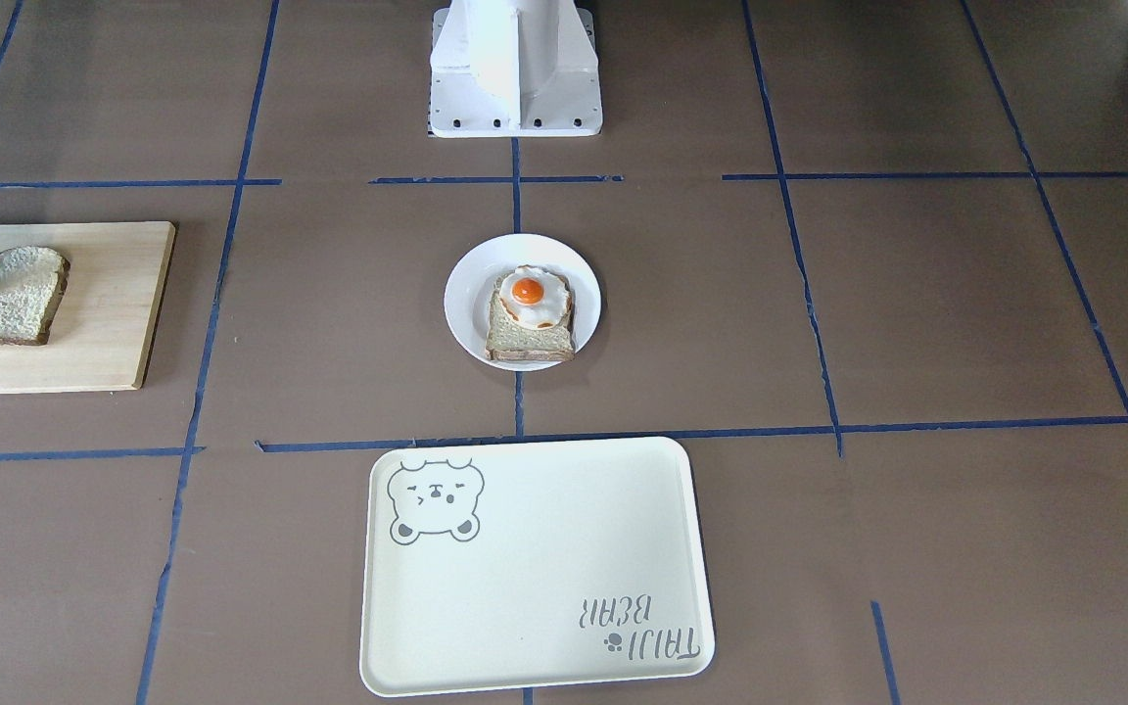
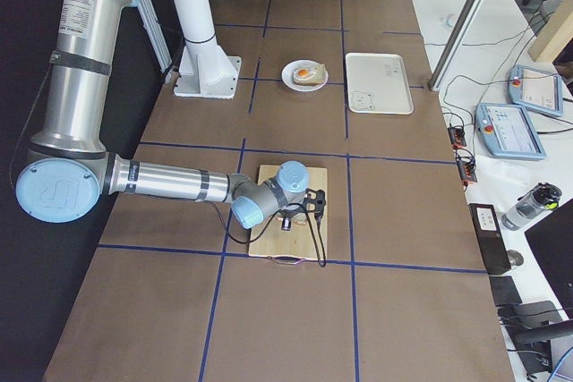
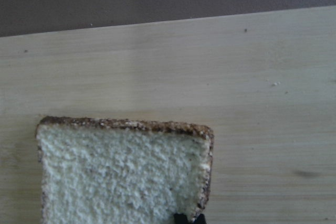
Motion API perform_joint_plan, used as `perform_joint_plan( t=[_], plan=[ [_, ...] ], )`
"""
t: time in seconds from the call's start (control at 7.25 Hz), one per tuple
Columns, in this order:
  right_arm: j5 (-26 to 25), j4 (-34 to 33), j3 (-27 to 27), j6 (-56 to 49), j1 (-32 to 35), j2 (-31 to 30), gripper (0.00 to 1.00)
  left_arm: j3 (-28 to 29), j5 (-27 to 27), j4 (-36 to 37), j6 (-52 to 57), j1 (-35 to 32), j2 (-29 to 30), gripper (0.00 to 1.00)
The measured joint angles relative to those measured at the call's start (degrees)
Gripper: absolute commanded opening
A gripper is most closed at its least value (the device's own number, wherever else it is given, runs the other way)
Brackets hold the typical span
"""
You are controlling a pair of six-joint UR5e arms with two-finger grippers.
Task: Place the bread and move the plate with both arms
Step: 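Lower the right gripper onto the bread slice on the wooden board and grasp it, then lift the bread slice off the board with the right gripper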
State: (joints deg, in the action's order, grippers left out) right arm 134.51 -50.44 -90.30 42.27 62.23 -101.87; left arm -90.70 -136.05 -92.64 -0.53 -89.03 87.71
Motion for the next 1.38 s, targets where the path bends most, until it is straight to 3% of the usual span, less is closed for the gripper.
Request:
perform_joint_plan(
  t=[0.55, 0.83, 1.1, 1.38],
  plan=[
    [0.81, 7.25, -1.97, -0.28, 5.01, -0.15, 0.00, -0.09, -0.47, 0.00, -0.04, 0.00, 0.12, 1.00],
    [4.24, 10.29, -2.72, 0.67, 8.96, 0.81, 0.00, -0.09, -2.03, 0.00, -0.15, 0.00, 0.06, 1.00],
    [6.53, 11.09, -5.42, 9.43, 10.10, 5.26, 0.00, -0.09, -2.41, 0.00, -0.22, 0.00, 0.10, 1.00],
    [7.03, 11.42, -7.80, 26.03, 7.84, 14.69, 0.00, -0.08, -2.46, 0.00, -0.39, 0.00, 0.16, 1.00]
  ],
)
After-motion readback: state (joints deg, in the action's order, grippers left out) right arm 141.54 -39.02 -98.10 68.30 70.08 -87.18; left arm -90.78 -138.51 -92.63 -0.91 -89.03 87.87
